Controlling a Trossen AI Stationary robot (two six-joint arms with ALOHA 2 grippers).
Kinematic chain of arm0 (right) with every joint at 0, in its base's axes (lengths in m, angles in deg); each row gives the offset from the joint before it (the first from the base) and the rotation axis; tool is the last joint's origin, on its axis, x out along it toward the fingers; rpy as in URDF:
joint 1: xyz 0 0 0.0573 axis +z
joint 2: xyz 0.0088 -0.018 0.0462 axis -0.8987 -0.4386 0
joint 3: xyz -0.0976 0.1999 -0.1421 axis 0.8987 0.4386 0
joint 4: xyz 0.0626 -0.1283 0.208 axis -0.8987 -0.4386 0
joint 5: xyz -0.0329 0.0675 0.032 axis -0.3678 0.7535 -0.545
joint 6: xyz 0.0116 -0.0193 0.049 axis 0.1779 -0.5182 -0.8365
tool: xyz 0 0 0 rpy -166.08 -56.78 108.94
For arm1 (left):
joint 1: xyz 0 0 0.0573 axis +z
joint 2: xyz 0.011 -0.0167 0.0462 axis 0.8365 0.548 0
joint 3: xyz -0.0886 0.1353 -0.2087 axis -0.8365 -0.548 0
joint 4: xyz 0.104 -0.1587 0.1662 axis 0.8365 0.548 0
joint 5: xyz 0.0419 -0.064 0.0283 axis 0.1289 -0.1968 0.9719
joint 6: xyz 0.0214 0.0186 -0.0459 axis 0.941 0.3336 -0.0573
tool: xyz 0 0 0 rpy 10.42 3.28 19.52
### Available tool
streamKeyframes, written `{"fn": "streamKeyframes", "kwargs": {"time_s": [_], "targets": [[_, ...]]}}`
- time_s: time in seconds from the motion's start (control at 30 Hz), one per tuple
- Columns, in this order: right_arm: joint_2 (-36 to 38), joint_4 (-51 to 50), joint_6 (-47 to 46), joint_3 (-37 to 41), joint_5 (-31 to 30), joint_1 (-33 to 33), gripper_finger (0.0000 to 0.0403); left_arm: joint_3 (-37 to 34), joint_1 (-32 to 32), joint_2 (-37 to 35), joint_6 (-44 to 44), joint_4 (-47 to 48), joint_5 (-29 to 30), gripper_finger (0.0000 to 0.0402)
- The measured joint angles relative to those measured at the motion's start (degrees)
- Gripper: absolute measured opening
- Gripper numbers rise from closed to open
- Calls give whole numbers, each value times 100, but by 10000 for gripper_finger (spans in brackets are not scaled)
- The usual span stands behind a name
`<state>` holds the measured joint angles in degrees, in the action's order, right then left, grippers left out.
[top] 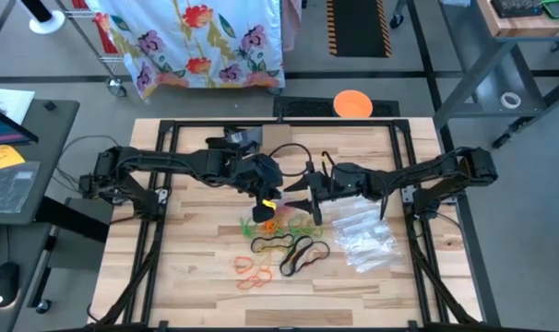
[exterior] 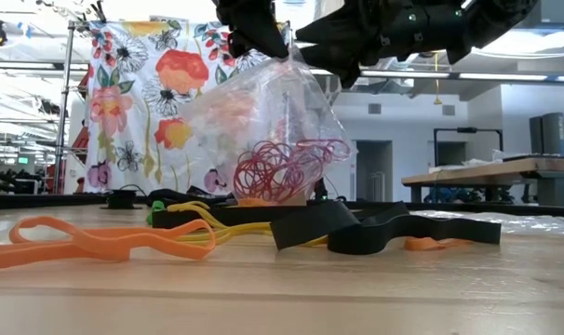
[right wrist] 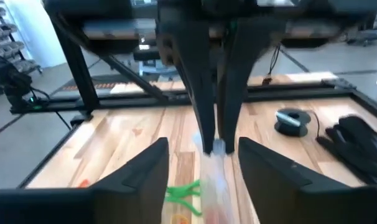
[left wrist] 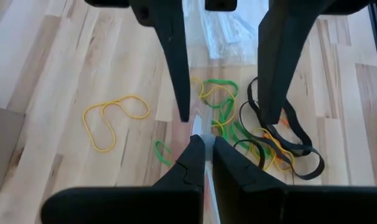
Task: Sort rubber bands
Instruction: Close the transparent zip bag
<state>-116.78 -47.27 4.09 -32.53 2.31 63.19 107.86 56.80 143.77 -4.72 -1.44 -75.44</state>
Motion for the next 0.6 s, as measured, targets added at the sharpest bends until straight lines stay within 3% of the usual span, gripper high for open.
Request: {"fn": "streamKeyframes", "kwargs": {"time_s": [0.2, 0.6], "targets": [[0, 36, 1, 0, -8, -4, 193, 0, 0, 0, 111, -79, -15, 1], [-28, 110, -2, 0, -46, -11, 110, 2, 0, -2, 173, -125, -34, 1]]}}
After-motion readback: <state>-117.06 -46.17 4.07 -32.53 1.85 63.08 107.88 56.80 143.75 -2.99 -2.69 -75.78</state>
